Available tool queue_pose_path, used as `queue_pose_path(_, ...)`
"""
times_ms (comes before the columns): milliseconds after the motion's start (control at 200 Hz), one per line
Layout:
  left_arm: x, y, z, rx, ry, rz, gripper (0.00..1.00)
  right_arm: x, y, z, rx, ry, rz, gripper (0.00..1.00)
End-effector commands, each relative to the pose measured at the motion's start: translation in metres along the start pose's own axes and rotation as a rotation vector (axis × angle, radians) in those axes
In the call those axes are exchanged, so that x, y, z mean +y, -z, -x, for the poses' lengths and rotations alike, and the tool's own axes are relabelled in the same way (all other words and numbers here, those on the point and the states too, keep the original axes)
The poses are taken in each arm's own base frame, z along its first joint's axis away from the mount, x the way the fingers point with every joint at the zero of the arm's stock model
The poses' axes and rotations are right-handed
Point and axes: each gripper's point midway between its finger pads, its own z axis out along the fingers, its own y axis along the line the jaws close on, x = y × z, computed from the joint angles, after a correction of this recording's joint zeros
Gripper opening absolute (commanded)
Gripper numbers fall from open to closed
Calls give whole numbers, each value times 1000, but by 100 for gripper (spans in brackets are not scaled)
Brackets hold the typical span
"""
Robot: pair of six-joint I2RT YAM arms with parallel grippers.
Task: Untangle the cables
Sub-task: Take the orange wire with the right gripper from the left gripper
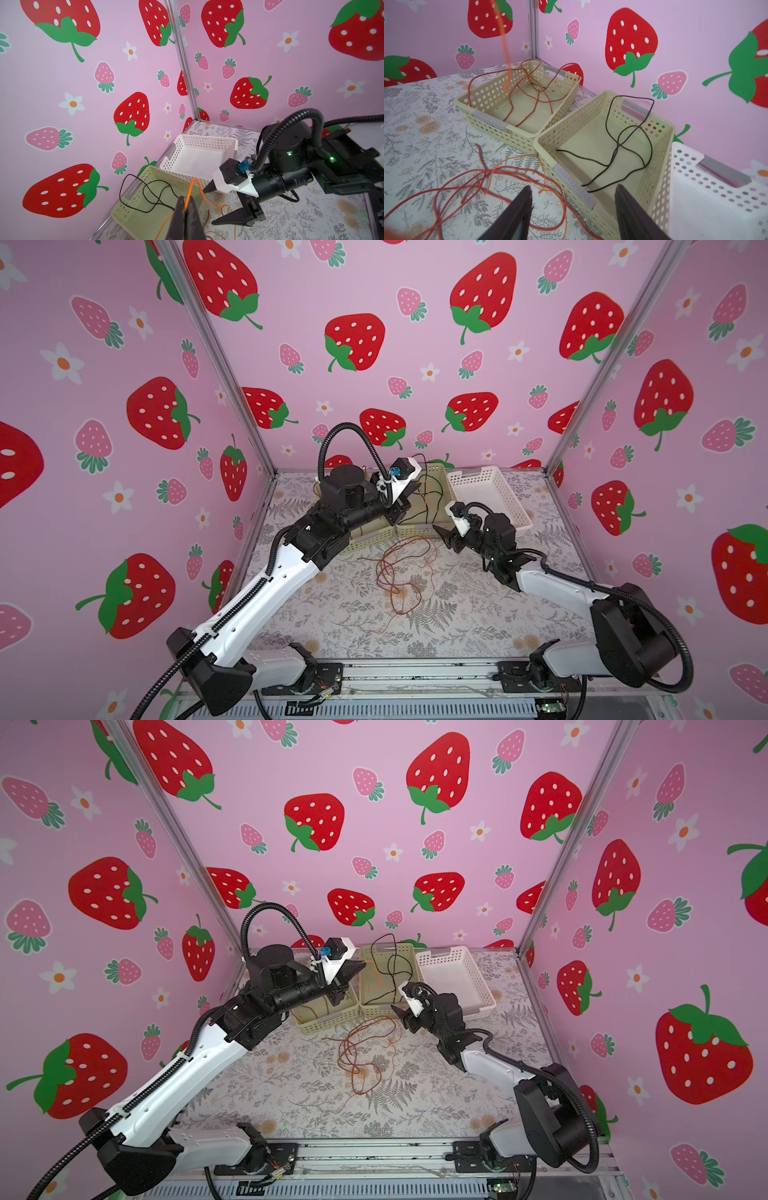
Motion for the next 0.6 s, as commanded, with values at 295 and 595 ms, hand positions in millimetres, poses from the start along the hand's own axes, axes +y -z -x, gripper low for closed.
queue_pose_path(295,22,20,28,-63,-65,107,0,-17,18,2,-19,-5,-36,15)
queue_pose_path(595,36,32,4,-27,-10,156,0,-44,41,52,-138,44,-100,2)
